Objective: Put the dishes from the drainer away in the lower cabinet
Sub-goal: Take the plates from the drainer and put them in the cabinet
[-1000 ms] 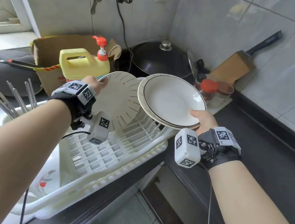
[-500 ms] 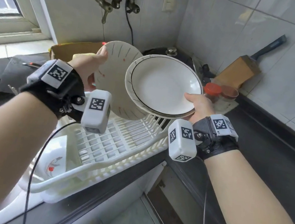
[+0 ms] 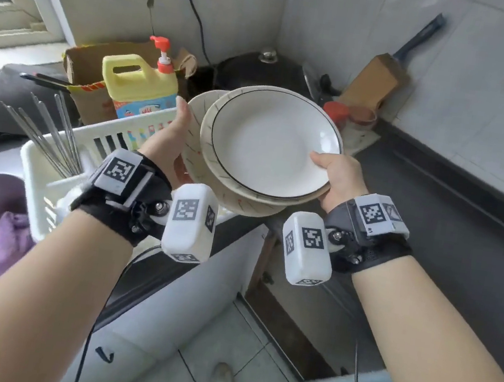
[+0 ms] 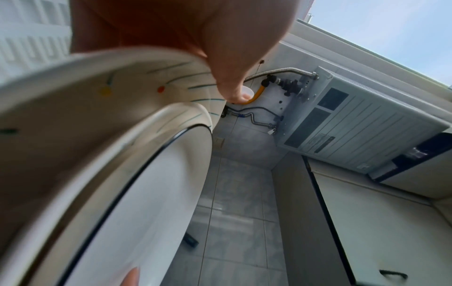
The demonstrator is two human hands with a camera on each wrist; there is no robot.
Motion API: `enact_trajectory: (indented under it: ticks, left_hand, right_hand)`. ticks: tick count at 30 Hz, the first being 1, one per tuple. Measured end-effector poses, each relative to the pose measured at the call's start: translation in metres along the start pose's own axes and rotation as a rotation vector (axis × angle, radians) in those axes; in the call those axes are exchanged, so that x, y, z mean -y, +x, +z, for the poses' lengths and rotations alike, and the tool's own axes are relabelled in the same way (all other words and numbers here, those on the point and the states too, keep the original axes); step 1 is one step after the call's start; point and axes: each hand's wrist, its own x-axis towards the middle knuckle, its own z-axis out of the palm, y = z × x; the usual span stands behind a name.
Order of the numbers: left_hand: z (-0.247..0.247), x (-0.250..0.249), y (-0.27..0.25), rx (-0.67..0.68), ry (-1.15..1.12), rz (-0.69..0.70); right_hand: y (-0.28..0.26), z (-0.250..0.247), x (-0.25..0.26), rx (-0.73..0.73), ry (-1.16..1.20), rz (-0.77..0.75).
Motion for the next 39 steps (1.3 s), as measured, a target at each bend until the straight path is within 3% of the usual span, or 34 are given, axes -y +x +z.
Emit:
enact_trajectory:
  ticks: [2,6,8,13,19,26,28,33,39]
  left_hand:
    - [0.003,0.019,-0.017,0.099,-0.077,-0.006]
    - [0.006,0.073,-0.060,0.215,-0.011,-0.020]
    - [0.008,0.102,-0.074,0.339,0.041,-0.025]
    - [0.024,0.185,-0.115,0.538,0.072,-0.198]
    - [0.072,0.274,-0.201,0.795,0.171,-0.332]
    - [0.141,0.374,-0.344,0.990,0.325,-0.449]
    - [0.157,0.411,-0.387,1.032,0.403,-0.475]
    - [0.195,0.512,-0.487,1.082,0.528,-0.585]
    - [0.226,0.590,-0.545,0.993,0.589,-0.702]
  right_hand:
    - [-0.026,-0.019,-0.009,-0.073,0.024,-0.053]
    - [-0.086,-0.059,-0.045,-0.211,-0.032,-0.128]
    - [-0.124,-0.080,-0.067,-0.277,-0.043,-0.149]
    - [-0.221,-0.142,-0.123,-0.467,-0.089,-0.084]
    - [-0.334,-0.241,-0.175,-0.684,0.071,-0.001]
    - [-0.475,-0.362,-0.235,-0.964,0.303,0.042]
    - [-0.523,-0.401,-0.257,-0.987,0.381,0.076]
    - [-0.640,-0.497,-0.309,-0.829,0.536,0.194]
    - [-0.680,-0.582,-0.361,-0.884,0.577,0.307]
